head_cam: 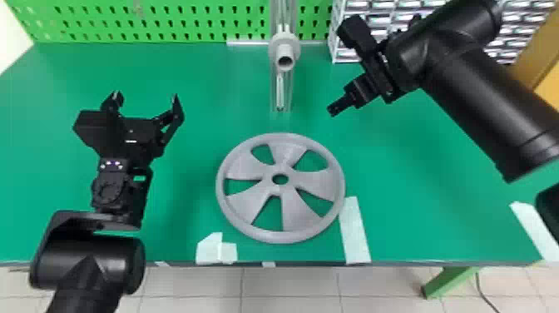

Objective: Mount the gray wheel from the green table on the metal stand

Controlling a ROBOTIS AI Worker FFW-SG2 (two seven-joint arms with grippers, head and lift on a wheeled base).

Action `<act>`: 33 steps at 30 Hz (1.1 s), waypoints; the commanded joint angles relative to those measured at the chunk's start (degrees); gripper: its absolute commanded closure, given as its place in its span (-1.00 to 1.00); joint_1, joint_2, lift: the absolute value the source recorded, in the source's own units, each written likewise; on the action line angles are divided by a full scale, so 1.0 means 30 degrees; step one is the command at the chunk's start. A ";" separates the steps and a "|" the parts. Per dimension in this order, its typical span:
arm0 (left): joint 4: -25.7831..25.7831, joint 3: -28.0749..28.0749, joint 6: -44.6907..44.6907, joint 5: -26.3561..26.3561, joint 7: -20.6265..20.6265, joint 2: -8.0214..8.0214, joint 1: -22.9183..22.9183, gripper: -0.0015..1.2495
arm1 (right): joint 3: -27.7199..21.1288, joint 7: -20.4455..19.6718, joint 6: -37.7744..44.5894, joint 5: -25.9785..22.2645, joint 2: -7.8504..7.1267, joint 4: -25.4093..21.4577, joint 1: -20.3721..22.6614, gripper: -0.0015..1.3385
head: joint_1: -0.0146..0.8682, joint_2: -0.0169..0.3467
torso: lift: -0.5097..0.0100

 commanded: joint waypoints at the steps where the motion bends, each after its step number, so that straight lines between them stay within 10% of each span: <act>1: -0.0027 -0.0158 0.0033 0.0003 0.0000 0.0073 -0.0038 -0.70 | 0.1120 0.0023 -0.0115 -0.0392 0.0146 0.0760 -0.0505 -0.58 | 1.00 -0.62 | 0.58; 33: -0.0174 -0.0451 0.0296 -0.0115 0.0000 0.0307 -0.0214 -0.70 | 0.4284 0.0023 0.0178 -0.1418 0.1640 0.3573 -0.1208 -0.58 | 1.00 -0.62 | 0.58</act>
